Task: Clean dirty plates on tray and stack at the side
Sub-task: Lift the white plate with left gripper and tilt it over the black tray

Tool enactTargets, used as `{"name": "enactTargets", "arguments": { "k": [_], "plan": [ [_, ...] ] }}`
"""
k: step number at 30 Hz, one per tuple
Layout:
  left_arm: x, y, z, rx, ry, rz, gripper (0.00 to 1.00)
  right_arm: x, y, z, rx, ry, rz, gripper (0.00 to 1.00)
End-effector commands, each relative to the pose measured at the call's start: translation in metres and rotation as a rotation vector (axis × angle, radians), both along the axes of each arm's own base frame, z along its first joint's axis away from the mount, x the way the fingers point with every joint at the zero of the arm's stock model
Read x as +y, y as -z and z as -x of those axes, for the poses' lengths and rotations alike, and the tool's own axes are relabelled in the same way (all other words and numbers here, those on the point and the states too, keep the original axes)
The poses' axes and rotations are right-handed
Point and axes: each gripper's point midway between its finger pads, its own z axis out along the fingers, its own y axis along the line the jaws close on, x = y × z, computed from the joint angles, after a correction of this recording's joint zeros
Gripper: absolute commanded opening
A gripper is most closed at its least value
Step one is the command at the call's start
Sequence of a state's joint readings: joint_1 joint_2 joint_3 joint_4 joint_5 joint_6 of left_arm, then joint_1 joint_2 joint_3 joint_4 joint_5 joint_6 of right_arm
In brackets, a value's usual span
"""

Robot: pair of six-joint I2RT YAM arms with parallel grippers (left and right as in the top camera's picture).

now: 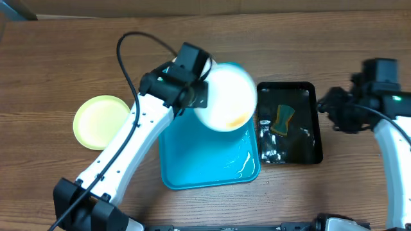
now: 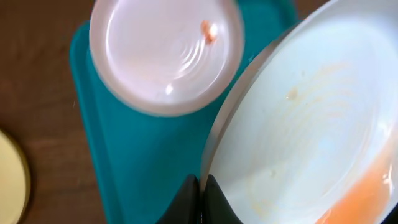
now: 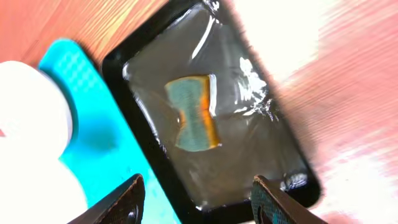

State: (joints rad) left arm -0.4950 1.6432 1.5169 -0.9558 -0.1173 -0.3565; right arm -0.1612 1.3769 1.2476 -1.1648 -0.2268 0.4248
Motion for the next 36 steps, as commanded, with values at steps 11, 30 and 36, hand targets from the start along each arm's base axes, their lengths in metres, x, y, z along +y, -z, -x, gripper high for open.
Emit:
{"name": "enactTargets", "arguments": {
  "k": [11,30,36],
  "plan": [
    [-0.108,-0.021,-0.016,-0.405,0.172,-0.269,0.04,-0.017,-0.005,0.004,-0.006,0.034,-0.040,0.56],
    [-0.139,-0.060,-0.011,-0.667,0.207,-0.609,0.04,-0.017,-0.004,0.004,-0.010,0.010,-0.031,0.56],
    [-0.145,-0.069,-0.010,-0.704,0.223,-0.637,0.04,-0.017,-0.004,0.004,-0.010,0.010,-0.031,0.57]
  ]
}}
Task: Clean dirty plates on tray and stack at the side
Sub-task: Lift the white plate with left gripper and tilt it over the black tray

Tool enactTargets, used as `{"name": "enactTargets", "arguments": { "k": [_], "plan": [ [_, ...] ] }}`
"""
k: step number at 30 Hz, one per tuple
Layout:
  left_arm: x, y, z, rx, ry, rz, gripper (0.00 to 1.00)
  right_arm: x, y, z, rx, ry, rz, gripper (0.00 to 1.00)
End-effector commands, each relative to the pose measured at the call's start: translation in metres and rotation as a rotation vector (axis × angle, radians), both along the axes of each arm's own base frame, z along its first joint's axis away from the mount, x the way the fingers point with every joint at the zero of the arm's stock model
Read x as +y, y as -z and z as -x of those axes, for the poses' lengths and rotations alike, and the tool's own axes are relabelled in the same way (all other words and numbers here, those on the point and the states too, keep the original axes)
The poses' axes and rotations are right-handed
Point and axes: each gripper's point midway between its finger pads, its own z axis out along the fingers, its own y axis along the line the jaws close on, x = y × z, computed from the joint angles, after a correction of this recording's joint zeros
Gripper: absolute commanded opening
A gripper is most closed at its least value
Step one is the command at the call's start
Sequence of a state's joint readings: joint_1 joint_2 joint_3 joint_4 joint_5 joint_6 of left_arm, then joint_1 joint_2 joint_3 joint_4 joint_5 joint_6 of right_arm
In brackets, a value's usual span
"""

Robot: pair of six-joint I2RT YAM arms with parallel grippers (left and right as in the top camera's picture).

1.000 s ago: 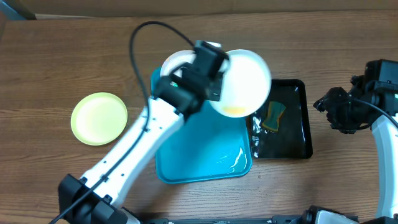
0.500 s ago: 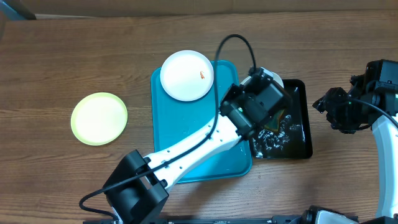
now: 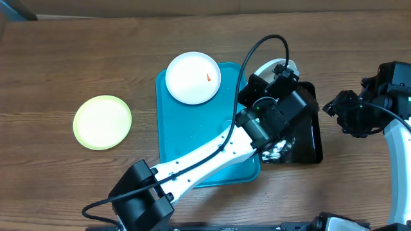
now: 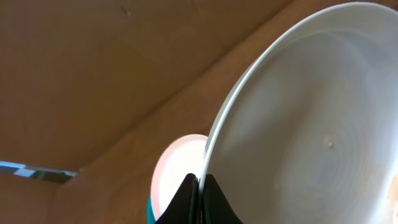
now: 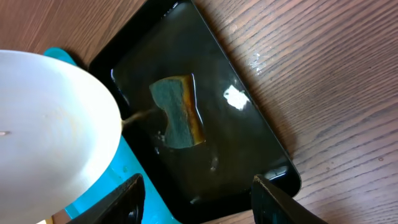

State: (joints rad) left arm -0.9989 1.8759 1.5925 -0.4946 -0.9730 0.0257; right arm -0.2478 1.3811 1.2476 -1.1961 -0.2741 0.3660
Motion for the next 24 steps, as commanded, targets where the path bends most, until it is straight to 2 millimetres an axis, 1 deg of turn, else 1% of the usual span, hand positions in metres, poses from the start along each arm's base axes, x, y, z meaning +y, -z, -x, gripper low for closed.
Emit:
{"name": "enactTargets", "arguments": {
  "k": [1,7,10,16,24],
  "plan": [
    [0.000,-0.026,0.000,-0.066,-0.005,-0.046,0.04,0.000,-0.006,-0.003,-0.024,-0.007,0.001,0.57],
    [-0.011,-0.037,0.003,-0.101,0.035,-0.082,0.04,0.000,-0.006,-0.003,-0.024,-0.007,0.001,0.57],
    [-0.015,-0.039,0.005,-0.107,0.046,-0.092,0.04,0.000,-0.006,-0.003,-0.024,-0.007,0.000,0.57],
    [-0.016,-0.044,0.007,-0.128,0.039,-0.098,0.04,0.000,-0.006,-0.003,-0.024,-0.008,0.000,0.57],
    [-0.016,-0.043,0.007,-0.128,0.037,-0.089,0.04,0.000,-0.006,-0.003,-0.024,-0.007,0.001,0.57]
  ]
}}
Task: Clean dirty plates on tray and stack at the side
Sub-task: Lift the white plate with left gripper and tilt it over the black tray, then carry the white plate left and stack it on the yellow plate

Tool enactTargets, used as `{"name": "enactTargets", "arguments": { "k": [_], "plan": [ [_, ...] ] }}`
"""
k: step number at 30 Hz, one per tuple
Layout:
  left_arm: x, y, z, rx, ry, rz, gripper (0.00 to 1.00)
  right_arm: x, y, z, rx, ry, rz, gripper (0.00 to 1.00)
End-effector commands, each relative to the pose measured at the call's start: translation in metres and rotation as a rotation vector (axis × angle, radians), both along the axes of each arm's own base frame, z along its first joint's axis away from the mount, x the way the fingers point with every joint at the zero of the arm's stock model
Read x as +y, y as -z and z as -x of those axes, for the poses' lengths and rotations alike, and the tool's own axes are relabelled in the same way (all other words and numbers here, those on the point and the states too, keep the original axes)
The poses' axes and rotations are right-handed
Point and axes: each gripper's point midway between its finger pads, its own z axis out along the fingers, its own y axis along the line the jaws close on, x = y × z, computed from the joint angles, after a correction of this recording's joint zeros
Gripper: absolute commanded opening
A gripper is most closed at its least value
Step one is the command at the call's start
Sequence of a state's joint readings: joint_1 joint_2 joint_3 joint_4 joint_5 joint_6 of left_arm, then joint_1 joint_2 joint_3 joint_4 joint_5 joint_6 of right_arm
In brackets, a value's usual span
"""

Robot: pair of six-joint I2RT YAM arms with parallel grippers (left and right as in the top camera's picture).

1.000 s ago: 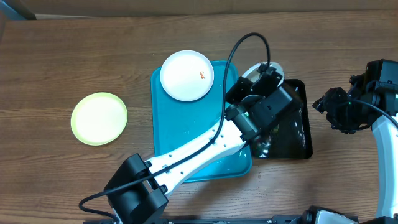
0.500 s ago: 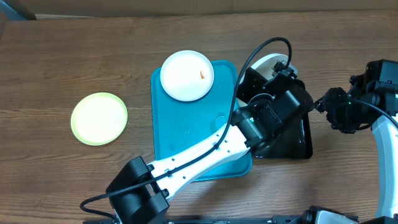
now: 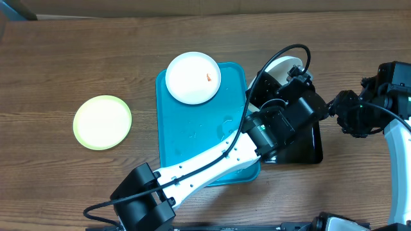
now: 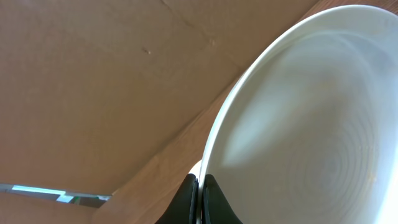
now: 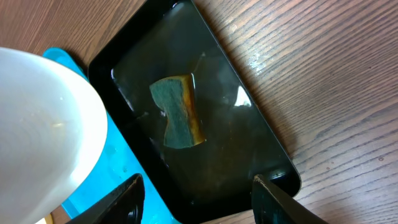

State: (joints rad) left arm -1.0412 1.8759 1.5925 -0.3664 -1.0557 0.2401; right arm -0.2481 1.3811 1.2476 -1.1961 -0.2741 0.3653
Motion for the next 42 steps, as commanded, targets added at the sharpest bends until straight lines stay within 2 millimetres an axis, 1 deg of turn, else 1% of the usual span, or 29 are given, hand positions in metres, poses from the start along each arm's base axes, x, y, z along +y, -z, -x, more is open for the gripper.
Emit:
{"name": "enactTargets", "arguments": {
  "k": [1,3,4,8,9,11,12,13,14,16,19,23,25,27,28,29,30,32,34,36,38,40,42],
  "plan": [
    [0.000,-0.019,0.002,-0.037,-0.018,0.043,0.04,0.000,-0.006,-0.003,-0.023,-0.007,0.000,0.57],
    [0.005,-0.015,0.001,-0.026,-0.038,0.070,0.04,0.000,-0.006,-0.003,-0.023,-0.007,0.000,0.57],
    [0.012,-0.007,0.000,0.000,-0.065,0.107,0.04,0.000,-0.006,-0.003,-0.023,-0.007,0.000,0.57],
    [0.026,0.016,0.002,0.164,-0.069,0.240,0.04,0.000,-0.006,-0.003,-0.025,-0.012,0.002,0.57],
    [0.038,0.019,0.004,0.232,-0.099,0.342,0.04,0.000,-0.006,-0.003,-0.027,-0.021,0.006,0.58],
    [0.051,0.022,0.008,0.341,-0.127,0.480,0.04,0.000,-0.006,-0.003,-0.027,-0.021,0.006,0.57],
    [0.059,0.023,0.012,0.438,-0.129,0.570,0.04,0.000,-0.006,-0.003,-0.027,-0.021,0.006,0.58],
    [0.070,0.025,0.019,0.568,-0.133,0.675,0.04,0.000,-0.006,-0.003,-0.027,-0.021,0.006,0.58],
    [0.081,0.026,0.021,0.626,-0.154,0.715,0.04,0.000,-0.006,-0.003,-0.027,-0.021,0.006,0.58],
    [0.113,0.032,0.026,0.715,-0.258,0.780,0.04,0.000,-0.006,-0.003,-0.027,-0.021,0.006,0.58],
    [0.164,0.043,0.030,0.801,-0.421,0.818,0.04,0.000,-0.006,-0.003,-0.027,-0.021,0.005,0.58],
    [0.242,0.054,0.033,0.835,-0.639,0.823,0.04,0.000,-0.006,-0.003,-0.027,-0.021,0.005,0.58],
    [0.276,0.056,0.033,0.834,-0.714,0.823,0.04,0.000,-0.006,-0.003,-0.027,-0.021,0.005,0.58],
    [0.320,0.058,0.035,0.809,-0.821,0.823,0.04,0.000,-0.006,-0.003,-0.027,-0.021,0.005,0.58],
    [0.338,0.059,0.037,0.800,-0.866,0.823,0.04,0.000,-0.006,-0.003,-0.026,-0.021,0.005,0.58],
    [0.384,0.060,0.047,0.770,-0.982,0.818,0.04,0.000,-0.006,-0.002,-0.025,-0.024,0.006,0.58],
    [0.406,0.060,0.053,0.750,-1.044,0.824,0.04,0.000,-0.006,-0.002,-0.024,-0.024,0.006,0.58],
    [0.444,0.064,0.063,0.715,-1.138,0.855,0.04,0.000,-0.006,-0.002,-0.025,-0.025,0.006,0.58],
    [0.476,0.072,0.075,0.682,-1.233,0.906,0.04,0.000,-0.006,-0.003,-0.026,-0.024,0.007,0.58],
    [0.503,0.085,0.089,0.655,-1.317,0.946,0.04,0.000,-0.006,-0.003,-0.027,-0.024,0.007,0.58],
    [0.520,0.102,0.102,0.648,-1.373,0.966,0.04,0.000,-0.006,-0.003,-0.028,-0.024,0.007,0.58],
    [0.530,0.122,0.113,0.649,-1.418,0.985,0.04,0.000,-0.006,-0.003,-0.028,-0.024,0.007,0.58],
    [0.531,0.142,0.115,0.654,-1.410,1.019,0.04,0.000,-0.006,-0.003,-0.028,-0.024,0.007,0.58]
  ]
}}
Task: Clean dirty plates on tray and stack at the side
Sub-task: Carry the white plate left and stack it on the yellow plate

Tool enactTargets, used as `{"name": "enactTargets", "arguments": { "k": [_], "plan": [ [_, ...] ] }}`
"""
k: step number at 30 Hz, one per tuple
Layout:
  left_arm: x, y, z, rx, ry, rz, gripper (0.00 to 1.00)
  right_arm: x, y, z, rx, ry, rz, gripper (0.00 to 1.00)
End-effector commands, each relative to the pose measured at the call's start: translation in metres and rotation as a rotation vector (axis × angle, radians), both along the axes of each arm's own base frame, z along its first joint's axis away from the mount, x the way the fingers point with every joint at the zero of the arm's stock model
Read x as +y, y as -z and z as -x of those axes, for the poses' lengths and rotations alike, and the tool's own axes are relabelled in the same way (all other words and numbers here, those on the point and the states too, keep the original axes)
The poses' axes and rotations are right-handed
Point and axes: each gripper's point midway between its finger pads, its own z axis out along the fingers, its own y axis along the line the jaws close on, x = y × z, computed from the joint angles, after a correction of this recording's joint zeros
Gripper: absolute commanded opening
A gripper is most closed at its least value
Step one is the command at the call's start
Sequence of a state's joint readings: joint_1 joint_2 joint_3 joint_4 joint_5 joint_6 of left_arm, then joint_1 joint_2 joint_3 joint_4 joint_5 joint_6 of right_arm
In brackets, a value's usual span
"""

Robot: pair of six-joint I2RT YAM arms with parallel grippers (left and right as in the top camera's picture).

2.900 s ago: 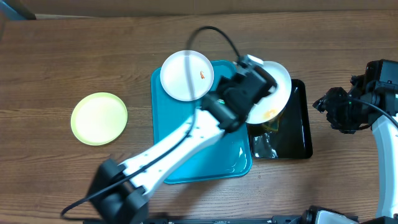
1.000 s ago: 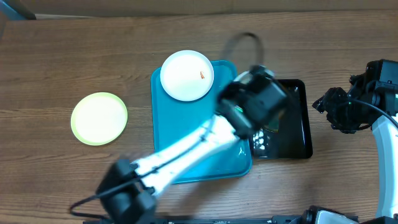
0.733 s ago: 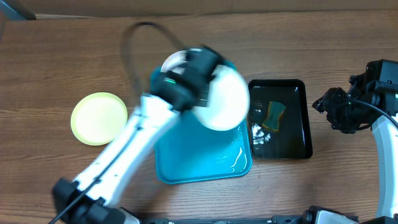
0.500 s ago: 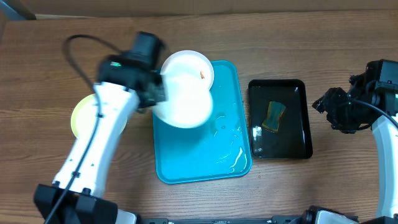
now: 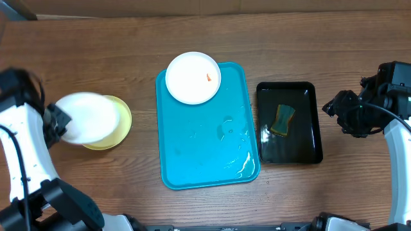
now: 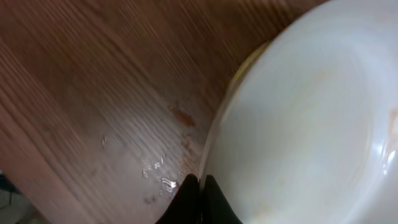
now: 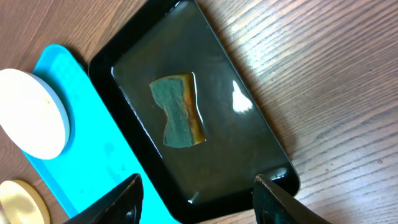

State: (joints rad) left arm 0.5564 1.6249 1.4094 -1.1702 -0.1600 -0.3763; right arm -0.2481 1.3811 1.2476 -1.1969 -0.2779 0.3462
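My left gripper [image 6: 199, 186] is shut on the rim of a white plate [image 6: 311, 124]. At the table's far left, this plate [image 5: 87, 117] lies partly over a yellow-green plate [image 5: 121, 128], whose rim [image 6: 245, 65] shows past it. Whether the two plates touch cannot be told. A second white plate [image 5: 192, 77] with an orange speck sits at the far end of the teal tray [image 5: 205, 141]. My right gripper [image 7: 199, 205] is open above the near end of the black basin [image 7: 249, 155], in which a green and yellow sponge [image 7: 180, 112] lies.
Water drops [image 6: 155, 171] lie on the wood next to the held plate. A wet patch [image 5: 241, 157] shines on the tray's near right corner. The black basin [image 5: 308, 138] stands right of the tray, with the right arm [image 5: 359, 112] beyond it.
My left arm, which held the white plate tilted at the black basin, now holds it at the far left over the yellow-green plate. The right gripper has not moved.
My left gripper held a white plate with an orange smear above the tray. Then it held the plate tilted over the black basin, and still did at the last earlier moment. Now the plate is over the yellow-green plate at the left. The right gripper stayed open above the basin.
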Motion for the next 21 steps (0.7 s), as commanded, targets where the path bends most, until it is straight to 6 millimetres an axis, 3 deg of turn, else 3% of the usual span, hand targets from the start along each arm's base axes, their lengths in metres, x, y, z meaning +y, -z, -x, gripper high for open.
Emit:
{"name": "enactTargets", "arguments": {
  "k": [1,5,6,7,8,12,14,17,19,21],
  "plan": [
    [-0.007,0.036,0.009,-0.002,0.033,0.068,0.04,-0.001,-0.006,-0.003,-0.024,-0.006,0.004,0.58],
    [-0.017,0.056,0.000,-0.048,0.082,0.107,0.05,-0.001,-0.006,-0.003,-0.023,-0.006,0.003,0.59],
    [-0.017,0.056,-0.001,-0.052,0.083,0.105,0.10,-0.001,-0.006,-0.003,-0.023,-0.006,0.003,0.59],
    [-0.015,0.054,-0.003,-0.058,0.085,0.097,0.22,0.000,-0.005,-0.002,-0.018,-0.006,0.002,0.59],
    [-0.014,0.048,-0.003,-0.051,0.111,0.095,0.36,0.000,-0.005,-0.001,-0.013,-0.007,0.002,0.59],
    [-0.019,0.012,-0.016,-0.103,0.130,0.127,0.34,0.000,-0.005,0.000,-0.011,-0.013,0.003,0.59],
    [-0.029,-0.013,-0.030,-0.165,0.160,0.168,0.39,0.000,-0.005,0.000,-0.013,-0.013,0.003,0.60],
    [-0.062,-0.042,-0.056,-0.281,0.299,0.264,0.54,0.000,-0.005,-0.002,-0.022,-0.013,0.006,0.62],
    [-0.111,-0.060,-0.085,-0.421,0.523,0.380,1.00,-0.001,-0.006,-0.004,-0.028,-0.013,0.007,0.62],
    [-0.143,-0.063,-0.101,-0.476,0.617,0.433,1.00,-0.001,-0.006,-0.004,-0.031,-0.020,0.010,0.62]
  ]
}}
